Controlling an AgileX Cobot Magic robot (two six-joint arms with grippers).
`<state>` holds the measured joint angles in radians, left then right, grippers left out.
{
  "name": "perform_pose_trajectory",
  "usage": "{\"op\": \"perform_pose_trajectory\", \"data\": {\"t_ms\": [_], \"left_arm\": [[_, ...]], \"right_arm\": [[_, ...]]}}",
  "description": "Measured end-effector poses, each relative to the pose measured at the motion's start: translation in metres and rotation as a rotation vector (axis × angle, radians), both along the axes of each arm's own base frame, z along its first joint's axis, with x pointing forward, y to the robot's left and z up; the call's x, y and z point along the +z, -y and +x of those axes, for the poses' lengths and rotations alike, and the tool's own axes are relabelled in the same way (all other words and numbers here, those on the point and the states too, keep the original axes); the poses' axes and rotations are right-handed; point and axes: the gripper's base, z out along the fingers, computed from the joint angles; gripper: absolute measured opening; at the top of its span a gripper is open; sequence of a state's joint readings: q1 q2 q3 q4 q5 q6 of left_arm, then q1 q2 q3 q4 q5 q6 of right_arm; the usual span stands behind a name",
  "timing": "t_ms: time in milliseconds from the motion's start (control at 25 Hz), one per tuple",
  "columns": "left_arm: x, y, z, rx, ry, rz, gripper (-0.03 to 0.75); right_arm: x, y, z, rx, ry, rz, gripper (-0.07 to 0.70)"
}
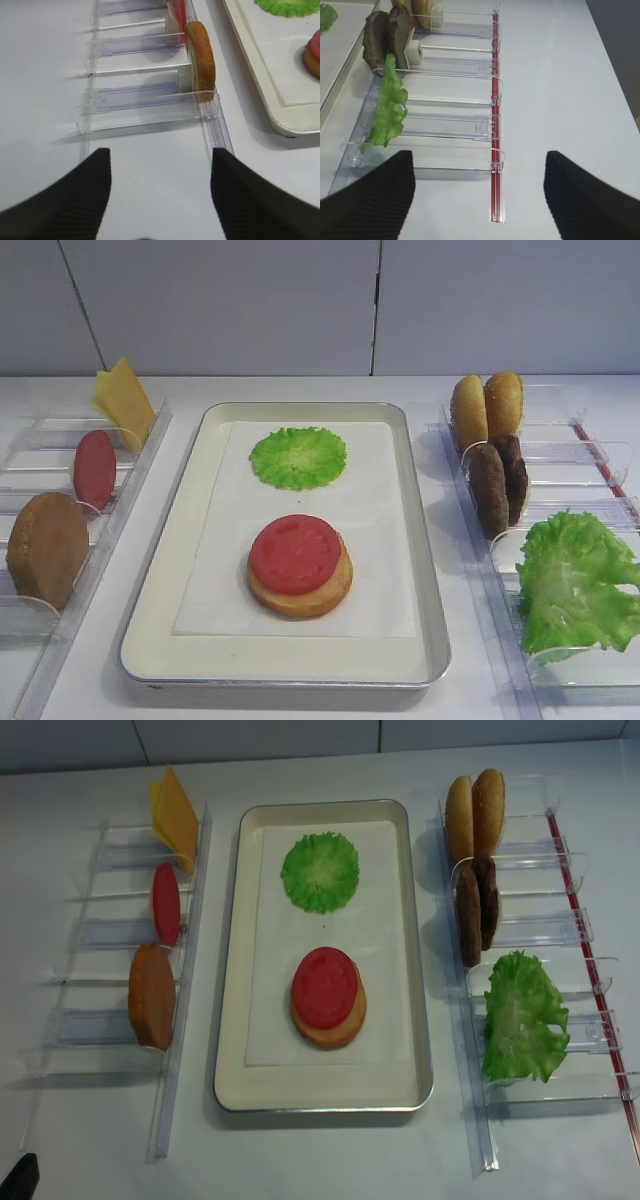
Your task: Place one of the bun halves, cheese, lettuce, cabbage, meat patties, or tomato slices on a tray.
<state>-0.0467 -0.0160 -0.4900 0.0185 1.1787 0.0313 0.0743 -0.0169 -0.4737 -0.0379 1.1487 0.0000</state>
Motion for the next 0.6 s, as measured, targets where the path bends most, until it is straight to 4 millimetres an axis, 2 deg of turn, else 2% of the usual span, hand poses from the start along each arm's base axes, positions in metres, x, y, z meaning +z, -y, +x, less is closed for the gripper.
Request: {"op": "perform_pose_trajectory", "data": {"t_ms": [600], "left_arm": [[0.0,0.0,0.0,0.0,0.0,0.0,0.419]], "right_arm": [[0.0,0.0,0.0,0.0,0.0,0.0,0.551]]}}
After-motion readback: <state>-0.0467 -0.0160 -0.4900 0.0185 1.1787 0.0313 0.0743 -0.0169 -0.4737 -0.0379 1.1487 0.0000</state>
